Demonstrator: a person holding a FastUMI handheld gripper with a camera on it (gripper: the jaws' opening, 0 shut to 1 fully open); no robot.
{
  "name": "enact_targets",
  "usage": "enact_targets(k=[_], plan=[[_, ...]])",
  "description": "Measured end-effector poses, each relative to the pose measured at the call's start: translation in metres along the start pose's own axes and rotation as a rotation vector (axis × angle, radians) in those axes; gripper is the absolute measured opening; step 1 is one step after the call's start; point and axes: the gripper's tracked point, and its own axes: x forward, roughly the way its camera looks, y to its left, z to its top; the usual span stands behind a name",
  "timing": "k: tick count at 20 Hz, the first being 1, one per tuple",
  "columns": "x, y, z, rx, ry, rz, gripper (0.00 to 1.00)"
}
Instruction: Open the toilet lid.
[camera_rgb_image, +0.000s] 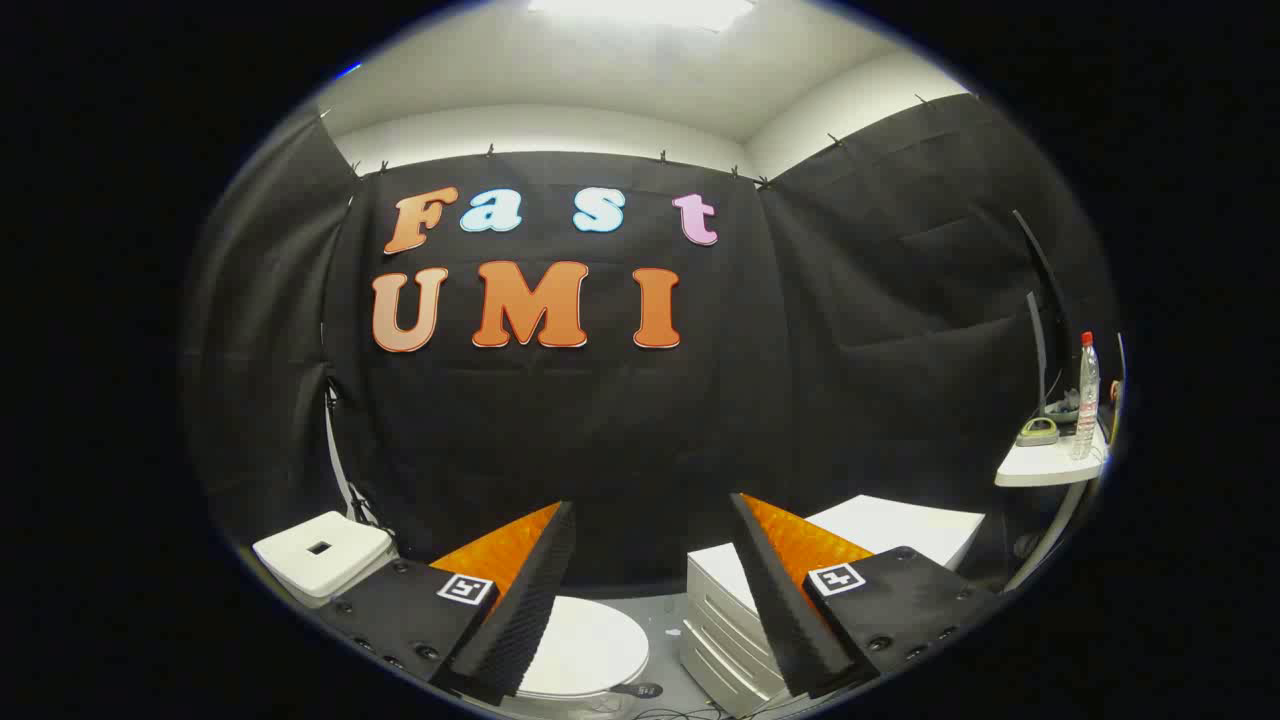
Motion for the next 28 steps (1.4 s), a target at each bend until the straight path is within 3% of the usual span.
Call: enact_targets(k=[17, 23, 28], plan=[[-0.012, -0.010, -0.010, -0.003, -0.001, -0.008, 0.98], [-0.012, -0.016, -0.048, -0.003, 0.019, -0.028, 0.98], [-0.010, -0.011, -0.098, 0.084, 0.037, -0.028, 0.99]])
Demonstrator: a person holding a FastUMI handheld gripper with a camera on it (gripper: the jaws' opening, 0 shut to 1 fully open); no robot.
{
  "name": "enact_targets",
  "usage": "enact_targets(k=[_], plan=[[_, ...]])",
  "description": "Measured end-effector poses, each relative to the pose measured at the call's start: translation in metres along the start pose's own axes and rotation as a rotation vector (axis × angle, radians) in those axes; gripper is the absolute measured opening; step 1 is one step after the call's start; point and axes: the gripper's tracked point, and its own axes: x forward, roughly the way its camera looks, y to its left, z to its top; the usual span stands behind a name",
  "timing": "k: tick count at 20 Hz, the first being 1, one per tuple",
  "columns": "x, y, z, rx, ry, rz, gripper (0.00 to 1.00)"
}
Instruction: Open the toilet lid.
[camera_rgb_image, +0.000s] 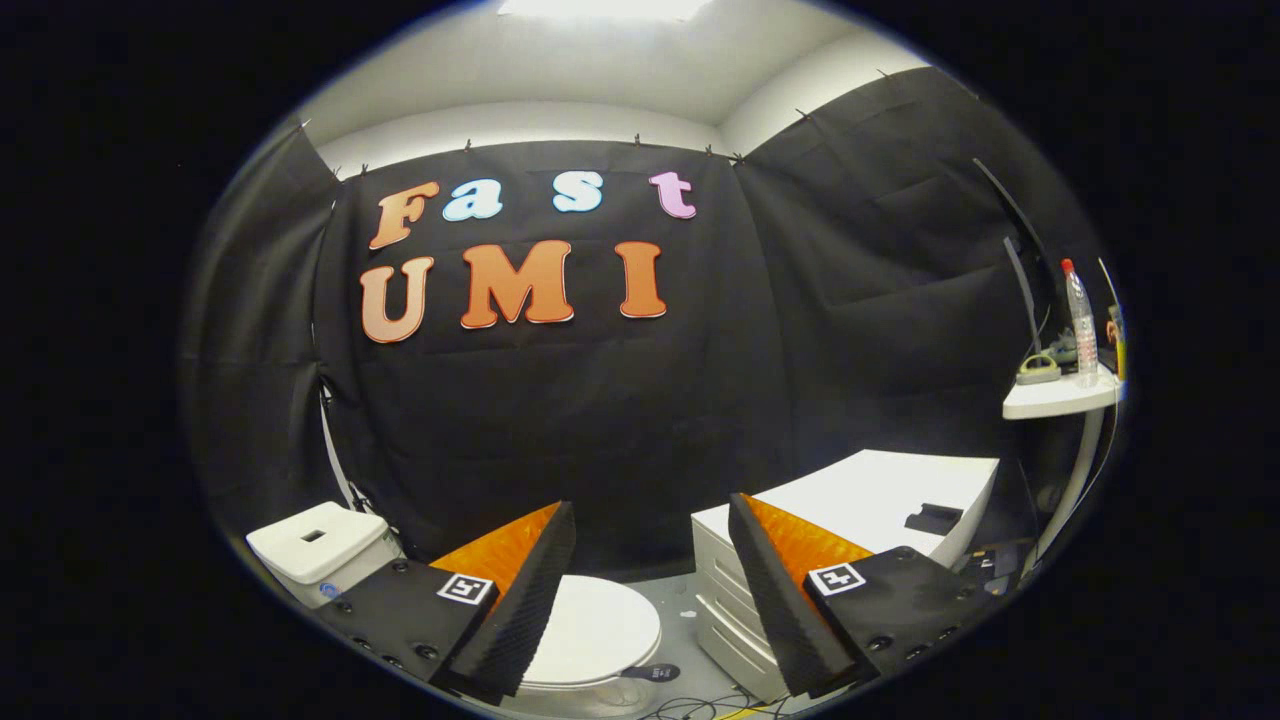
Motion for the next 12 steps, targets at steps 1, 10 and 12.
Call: enact_targets(k=[1, 10, 12], plan=[[0.001, -0.003, -0.011, 0.002, 0.008, -0.007, 0.99], [0.012, -0.013, -0.112, 0.071, 0.113, -0.049, 0.99], [0.012, -0.014, -0.139, 0.093, 0.152, -0.056, 0.99]])
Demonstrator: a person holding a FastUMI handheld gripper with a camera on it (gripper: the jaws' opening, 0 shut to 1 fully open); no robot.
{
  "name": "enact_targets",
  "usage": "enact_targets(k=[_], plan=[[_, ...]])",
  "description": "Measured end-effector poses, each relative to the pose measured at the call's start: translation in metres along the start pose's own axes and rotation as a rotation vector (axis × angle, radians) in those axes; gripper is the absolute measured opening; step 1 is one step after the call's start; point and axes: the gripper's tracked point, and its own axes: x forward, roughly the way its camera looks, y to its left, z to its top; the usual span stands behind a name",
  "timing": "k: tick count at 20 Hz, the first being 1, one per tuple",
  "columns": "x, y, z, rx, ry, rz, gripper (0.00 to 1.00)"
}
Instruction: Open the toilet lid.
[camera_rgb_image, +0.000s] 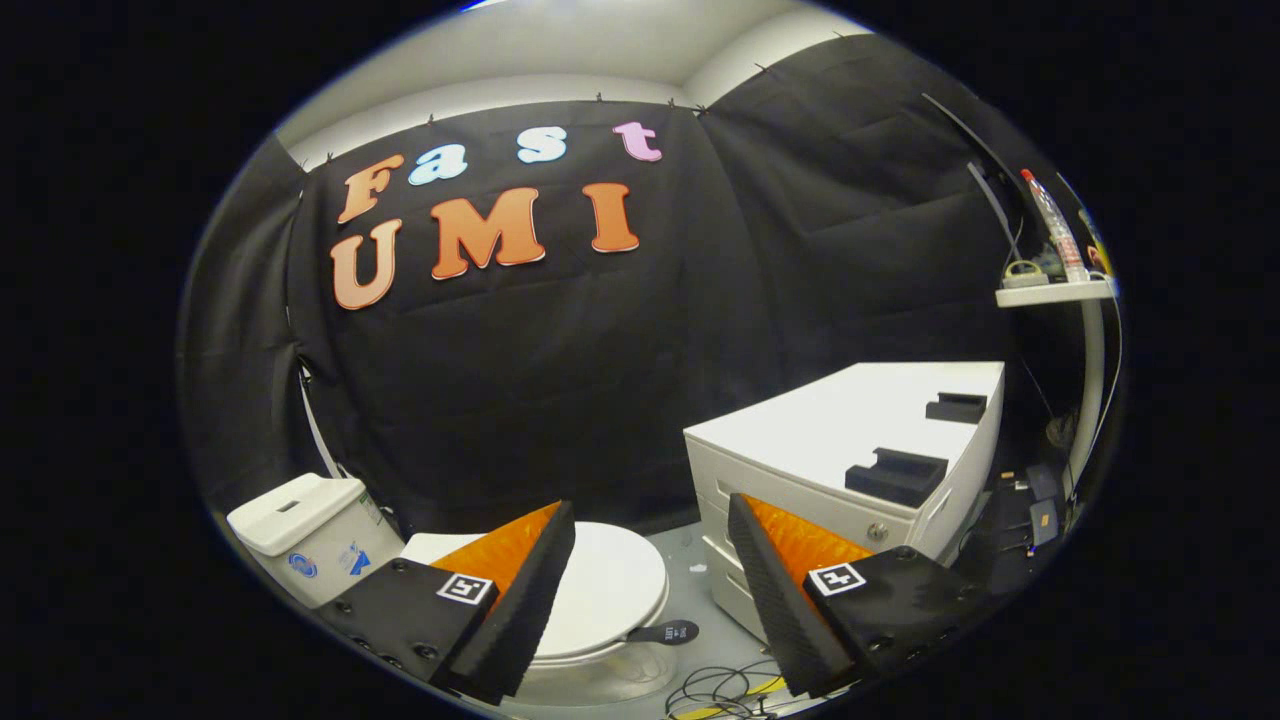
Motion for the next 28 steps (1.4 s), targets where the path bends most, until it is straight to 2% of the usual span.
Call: enact_targets(k=[8, 12, 15, 18, 21, 22, 24, 28], plan=[[0.025, -0.025, -0.115, 0.129, 0.182, -0.040, 0.99], [0.031, -0.046, -0.158, 0.278, 0.241, -0.081, 0.99], [0.028, -0.055, -0.187, 0.402, 0.333, -0.092, 0.99], [0.025, -0.057, -0.207, 0.515, 0.407, -0.083, 0.98], [0.034, -0.057, -0.217, 0.650, 0.428, -0.077, 0.95], [0.037, -0.056, -0.220, 0.687, 0.430, -0.074, 0.86], [0.040, -0.055, -0.230, 0.746, 0.452, -0.070, 0.86], [0.051, -0.047, -0.231, 0.847, 0.451, -0.036, 0.78]])
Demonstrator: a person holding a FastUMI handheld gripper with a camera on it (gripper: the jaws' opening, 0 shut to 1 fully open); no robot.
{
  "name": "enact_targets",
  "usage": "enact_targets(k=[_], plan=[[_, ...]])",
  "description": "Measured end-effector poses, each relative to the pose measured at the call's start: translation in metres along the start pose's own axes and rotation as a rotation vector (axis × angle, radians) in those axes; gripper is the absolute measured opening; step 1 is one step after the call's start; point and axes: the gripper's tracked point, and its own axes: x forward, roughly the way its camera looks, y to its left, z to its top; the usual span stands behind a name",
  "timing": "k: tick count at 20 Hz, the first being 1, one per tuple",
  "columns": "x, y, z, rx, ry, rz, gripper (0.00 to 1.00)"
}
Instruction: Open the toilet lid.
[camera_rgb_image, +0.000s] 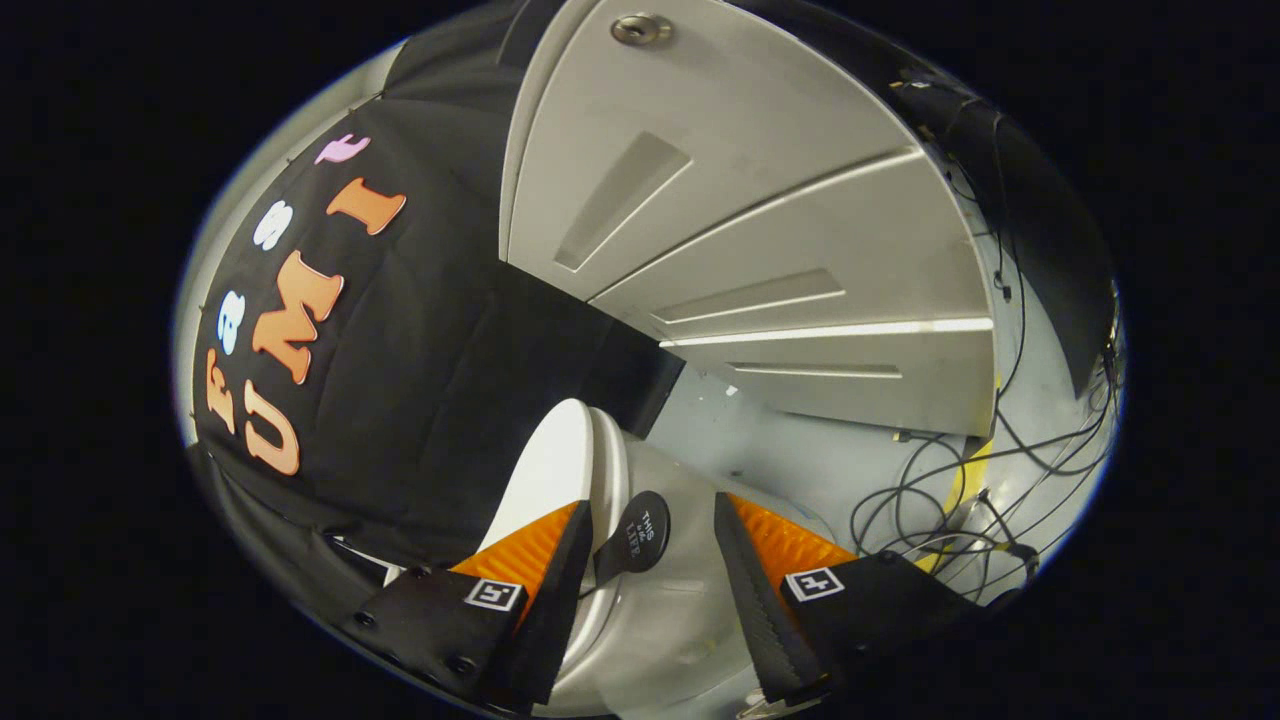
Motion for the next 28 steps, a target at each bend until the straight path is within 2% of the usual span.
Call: enact_targets(k=[2, 4, 5, 9, 10, 11, 13, 14, 18, 21, 28], plan=[[0.002, 0.005, -0.003, 0.038, 0.017, 0.030, 0.69], [0.007, 0.008, -0.007, 0.067, 0.032, 0.045, 0.50], [0.007, 0.007, -0.009, 0.070, 0.048, 0.038, 0.50], [0.006, 0.011, -0.009, 0.114, 0.046, 0.034, 0.24], [0.006, 0.014, -0.005, 0.123, 0.046, 0.043, 0.24], [0.004, 0.017, -0.005, 0.121, 0.051, 0.028, 0.14], [0.000, 0.022, -0.004, 0.073, 0.057, -0.008, 0.14], [-0.005, 0.030, -0.002, 0.047, 0.056, -0.008, 0.08], [-0.015, 0.065, 0.013, 0.008, 0.022, 0.029, 0.08], [-0.013, 0.090, 0.029, -0.048, -0.053, 0.039, 0.08], [-0.031, 0.151, 0.038, -0.166, -0.069, 0.069, 0.08]])
